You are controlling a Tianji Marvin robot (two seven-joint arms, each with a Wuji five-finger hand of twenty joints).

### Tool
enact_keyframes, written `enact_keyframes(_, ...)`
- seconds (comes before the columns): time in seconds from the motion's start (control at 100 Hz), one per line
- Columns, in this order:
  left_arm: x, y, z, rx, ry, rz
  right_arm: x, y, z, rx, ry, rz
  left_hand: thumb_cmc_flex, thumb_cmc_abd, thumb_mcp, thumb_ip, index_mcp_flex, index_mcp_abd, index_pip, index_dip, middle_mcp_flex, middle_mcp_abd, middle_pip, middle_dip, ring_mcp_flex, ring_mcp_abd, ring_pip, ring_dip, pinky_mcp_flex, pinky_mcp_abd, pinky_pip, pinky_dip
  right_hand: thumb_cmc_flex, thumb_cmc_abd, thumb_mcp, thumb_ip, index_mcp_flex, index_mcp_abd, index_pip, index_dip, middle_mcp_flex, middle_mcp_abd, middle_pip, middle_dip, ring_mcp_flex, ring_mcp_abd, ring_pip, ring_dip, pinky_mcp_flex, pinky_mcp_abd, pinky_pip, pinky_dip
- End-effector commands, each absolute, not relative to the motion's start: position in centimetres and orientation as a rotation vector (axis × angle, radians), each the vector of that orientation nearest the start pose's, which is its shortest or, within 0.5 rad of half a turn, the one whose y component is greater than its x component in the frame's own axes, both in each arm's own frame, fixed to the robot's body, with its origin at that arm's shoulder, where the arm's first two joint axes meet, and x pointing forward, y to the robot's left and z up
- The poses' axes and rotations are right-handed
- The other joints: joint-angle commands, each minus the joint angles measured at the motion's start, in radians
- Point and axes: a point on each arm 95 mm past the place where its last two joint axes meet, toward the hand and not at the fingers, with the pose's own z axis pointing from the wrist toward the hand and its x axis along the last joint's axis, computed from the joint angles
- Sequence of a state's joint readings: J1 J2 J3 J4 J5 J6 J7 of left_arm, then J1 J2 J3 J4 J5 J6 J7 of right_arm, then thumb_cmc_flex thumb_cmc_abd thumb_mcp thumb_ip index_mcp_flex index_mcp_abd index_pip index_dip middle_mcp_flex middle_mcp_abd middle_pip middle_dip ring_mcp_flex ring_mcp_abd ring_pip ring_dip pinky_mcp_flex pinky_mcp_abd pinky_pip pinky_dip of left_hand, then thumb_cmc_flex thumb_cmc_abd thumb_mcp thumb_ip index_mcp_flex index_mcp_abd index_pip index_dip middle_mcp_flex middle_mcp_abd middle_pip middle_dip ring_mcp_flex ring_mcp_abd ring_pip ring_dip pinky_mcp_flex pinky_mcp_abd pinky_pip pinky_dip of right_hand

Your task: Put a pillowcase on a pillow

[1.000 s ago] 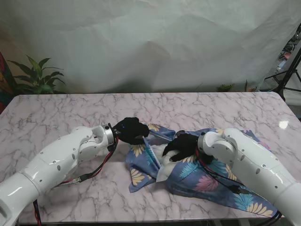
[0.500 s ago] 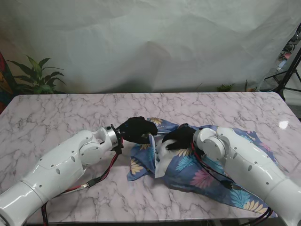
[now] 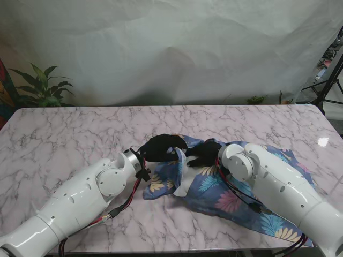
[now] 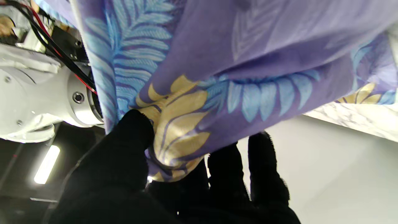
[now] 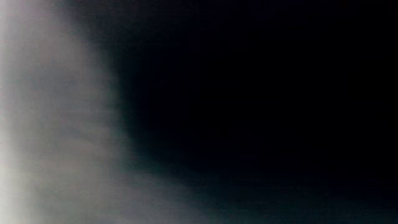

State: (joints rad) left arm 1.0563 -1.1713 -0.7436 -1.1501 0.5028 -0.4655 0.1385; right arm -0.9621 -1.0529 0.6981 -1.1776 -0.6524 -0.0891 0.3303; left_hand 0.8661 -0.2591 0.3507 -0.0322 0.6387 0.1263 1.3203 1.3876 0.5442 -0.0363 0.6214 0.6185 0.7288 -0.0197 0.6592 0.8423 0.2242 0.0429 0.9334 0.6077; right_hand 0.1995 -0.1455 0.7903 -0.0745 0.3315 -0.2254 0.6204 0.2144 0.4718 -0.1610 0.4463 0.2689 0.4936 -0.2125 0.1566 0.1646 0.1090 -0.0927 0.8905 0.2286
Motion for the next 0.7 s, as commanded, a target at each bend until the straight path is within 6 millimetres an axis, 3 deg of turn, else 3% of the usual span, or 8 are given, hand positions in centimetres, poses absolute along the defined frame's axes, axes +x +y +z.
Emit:
enact_keyframes(0.0,47.3,-12.1,-31.2,-1.166,1.676,-2.218,50.3,3.8,-33.7,1.326,2.048,1.267,0.012,0.027,-0.033,-0.014,-0.043,0.042,0.008,0.012,-0.031,0.002,-0.009,-0.027,-0.031,0.010,-0.029,-0.014,-0.022,0.007,-0.022,-0.006,0.018,0.046,-0.005,0.015,0.012,0.001,0.021,0.005,0.013,0.007,0.035,0.012,0.011,-0.001,0.005,-0.005,-0.005,0.037,-0.013,-0.001)
enact_keyframes(0.12,47.1,-12.8,-31.1,-1.145,1.696,-2.257,50.5,4.2,-33.4,1.329,2.031,1.292,0.035,0.007,-0.068,-0.013,-0.123,0.019,-0.027,-0.056,-0.081,0.008,-0.041,-0.060,-0.087,0.015,-0.080,-0.051,-0.051,0.005,-0.061,-0.018,0.019,0.047,-0.007,0.015,0.013,0.001,0.021,0.005,0.013,0.007,0.034,0.012,0.011,-0.001,0.004,-0.005,-0.004,0.036,-0.012,-0.001)
enact_keyframes(0.18,47.2,-13.0,-31.1,-1.056,1.748,-2.243,50.6,4.4,-33.2,1.341,2.010,1.310,0.038,-0.008,-0.082,-0.012,-0.168,-0.024,-0.041,-0.101,-0.115,0.006,-0.059,-0.078,-0.112,0.010,-0.120,-0.083,-0.058,-0.008,-0.087,-0.028,0.021,0.045,-0.006,0.016,0.013,0.001,0.022,0.005,0.013,0.007,0.035,0.012,0.010,-0.001,0.004,-0.005,-0.005,0.035,-0.013,-0.001)
enact_keyframes(0.26,47.3,-13.0,-31.3,-0.968,1.818,-2.216,50.5,4.6,-32.8,1.353,1.984,1.333,0.067,-0.044,-0.092,-0.019,-0.286,-0.070,-0.083,-0.266,-0.180,0.016,-0.086,-0.112,-0.167,0.022,-0.180,-0.139,-0.084,-0.017,-0.128,-0.053,0.021,0.042,-0.005,0.016,0.013,0.005,0.023,0.005,0.011,0.009,0.035,0.012,0.009,-0.001,0.004,-0.005,-0.006,0.035,-0.014,-0.001)
enact_keyframes(0.3,47.3,-13.0,-31.6,-0.948,1.854,-2.206,50.4,4.7,-32.5,1.349,1.976,1.344,0.103,-0.059,-0.101,-0.019,-0.337,-0.102,-0.107,-0.431,-0.205,0.019,-0.098,-0.129,-0.189,0.031,-0.199,-0.159,-0.095,-0.018,-0.142,-0.061,0.021,0.038,-0.004,0.016,0.013,0.005,0.023,0.005,0.011,0.010,0.035,0.012,0.010,-0.001,0.004,-0.005,-0.006,0.036,-0.014,-0.001)
enact_keyframes(0.35,47.3,-13.0,-32.1,-0.919,1.901,-2.191,50.2,4.8,-32.2,1.344,1.967,1.361,0.152,-0.067,-0.080,-0.021,-0.324,-0.155,-0.149,-0.585,-0.223,0.024,-0.106,-0.141,-0.214,0.031,-0.224,-0.185,-0.109,-0.018,-0.159,-0.071,0.021,0.031,0.000,0.016,0.014,0.007,0.023,0.005,0.009,0.012,0.035,0.012,0.008,0.002,0.004,-0.005,-0.006,0.038,-0.014,-0.001)
enact_keyframes(0.5,47.4,-12.7,-33.4,-0.855,1.979,-2.161,49.3,5.1,-31.1,1.315,1.968,1.399,0.222,-0.113,0.052,-0.050,-0.310,-0.189,-0.232,-0.744,-0.263,0.029,-0.108,-0.152,-0.252,0.035,-0.253,-0.220,-0.127,-0.024,-0.174,-0.094,0.016,0.000,0.010,0.015,0.017,0.011,0.024,0.005,0.003,0.017,0.028,0.009,-0.004,0.012,-0.002,-0.007,-0.015,0.048,-0.021,-0.004)
enact_keyframes(0.69,47.4,-12.2,-34.6,-0.861,2.031,-2.129,48.2,5.2,-29.4,1.266,2.076,1.365,0.207,-0.121,0.137,-0.068,-0.299,-0.185,-0.278,-0.774,-0.297,0.045,-0.105,-0.159,-0.293,0.041,-0.255,-0.233,-0.148,-0.023,-0.181,-0.112,0.010,-0.011,0.010,0.014,0.041,0.005,0.021,0.002,0.014,0.022,0.024,0.006,-0.002,0.022,-0.003,-0.009,-0.017,0.063,-0.028,-0.008)
